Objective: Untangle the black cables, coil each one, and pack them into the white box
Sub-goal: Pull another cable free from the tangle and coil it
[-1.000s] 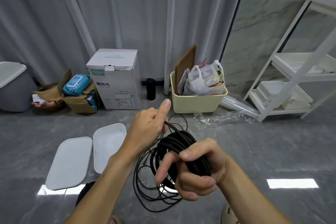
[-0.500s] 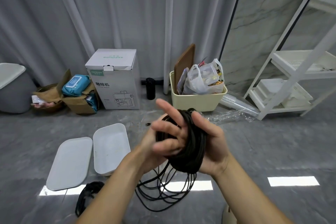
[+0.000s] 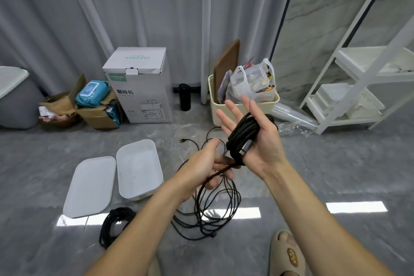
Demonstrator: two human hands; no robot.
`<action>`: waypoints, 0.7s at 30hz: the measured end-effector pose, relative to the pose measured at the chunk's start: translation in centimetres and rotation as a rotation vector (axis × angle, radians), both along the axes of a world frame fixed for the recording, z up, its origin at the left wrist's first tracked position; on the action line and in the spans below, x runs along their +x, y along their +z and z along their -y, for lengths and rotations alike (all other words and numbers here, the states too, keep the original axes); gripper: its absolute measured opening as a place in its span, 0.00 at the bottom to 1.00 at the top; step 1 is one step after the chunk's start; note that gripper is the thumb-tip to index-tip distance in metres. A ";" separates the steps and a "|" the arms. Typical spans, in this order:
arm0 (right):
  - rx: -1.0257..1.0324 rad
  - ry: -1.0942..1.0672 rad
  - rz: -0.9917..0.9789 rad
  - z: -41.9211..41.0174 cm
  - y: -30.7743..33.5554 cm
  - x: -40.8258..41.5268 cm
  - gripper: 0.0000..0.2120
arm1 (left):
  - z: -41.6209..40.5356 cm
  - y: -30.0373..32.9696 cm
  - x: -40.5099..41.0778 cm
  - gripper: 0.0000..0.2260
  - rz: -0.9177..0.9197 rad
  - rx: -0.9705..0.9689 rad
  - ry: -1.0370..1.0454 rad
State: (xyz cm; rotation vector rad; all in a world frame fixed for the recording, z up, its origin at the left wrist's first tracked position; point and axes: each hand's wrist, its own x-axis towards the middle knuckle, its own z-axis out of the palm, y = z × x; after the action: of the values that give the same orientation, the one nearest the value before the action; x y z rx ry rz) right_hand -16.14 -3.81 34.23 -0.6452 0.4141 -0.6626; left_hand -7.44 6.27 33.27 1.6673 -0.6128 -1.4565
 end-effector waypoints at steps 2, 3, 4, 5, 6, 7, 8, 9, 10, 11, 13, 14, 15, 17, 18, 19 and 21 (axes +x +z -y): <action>-0.131 -0.020 -0.152 0.5 -0.7 -0.3 0.27 | -0.5 0.2 -0.3 0.32 0.227 0.037 -0.070; -0.192 -0.034 -0.239 0.8 -1.1 -0.6 0.28 | -0.5 0.5 -0.5 0.30 0.371 0.037 -0.098; -0.232 -0.032 -0.314 0.7 -1.3 -0.8 0.29 | -0.6 0.6 -0.7 0.28 0.513 0.021 -0.109; -0.279 -0.018 -0.380 0.8 -1.7 -1.0 0.29 | -0.6 0.6 -0.7 0.28 0.644 0.006 -0.099; -0.312 0.009 -0.443 0.9 -1.9 -1.2 0.30 | -0.6 0.9 -0.6 0.29 0.753 0.001 -0.083; -0.369 0.048 -0.535 0.9 -2.2 -1.3 0.29 | -0.6 0.8 -0.3 0.29 0.857 -0.006 -0.068; -0.434 0.088 -0.624 0.7 -2.3 -1.5 0.29 | -0.8 0.8 0.0 0.30 0.958 -0.030 -0.055; -0.479 0.140 -0.688 0.5 -2.4 -1.6 0.27 | -0.8 0.8 0.3 0.30 1.045 -0.064 -0.048; -0.477 0.204 -0.726 0.3 -2.4 -1.6 0.27 | -1.0 1.0 0.5 0.30 1.105 -0.103 -0.029; -0.474 0.287 -0.739 0.0 -2.5 -1.7 0.27 | -1.0 1.0 0.7 0.30 1.138 -0.144 -0.008; -0.477 0.498 -0.759 -1.0 -2.2 -1.9 0.25 | -1.1 1.1 1.1 0.31 1.174 -0.195 0.016; -0.493 0.601 -0.777 -1.4 -1.9 -2.0 0.24 | -1.2 1.2 1.2 0.31 1.171 -0.207 0.031; -0.494 0.683 -0.785 -1.8 -1.8 -2.1 0.26 | -1.3 1.1 1.3 0.31 1.160 -0.214 0.052; -0.418 0.805 -0.744 -2.6 -1.7 -2.4 0.32 | -1.3 1.0 1.8 0.31 1.106 -0.230 0.120; -0.354 0.862 -0.684 -2.8 -1.7 -2.6 0.33 | -1.3 0.9 2.0 0.31 1.070 -0.243 0.157; -0.302 0.916 -0.620 -3.0 -1.7 -2.7 0.33 | -1.2 0.9 2.3 0.31 1.026 -0.256 0.190; -0.219 1.036 -0.517 -3.3 -1.7 -2.7 0.37 | -1.1 0.9 2.9 0.31 0.955 -0.281 0.238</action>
State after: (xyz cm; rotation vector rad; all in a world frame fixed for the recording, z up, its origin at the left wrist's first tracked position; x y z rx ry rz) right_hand -18.81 -0.55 32.49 -1.1176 0.4162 0.4680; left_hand -4.53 7.39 34.14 2.0590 -1.0160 -0.3094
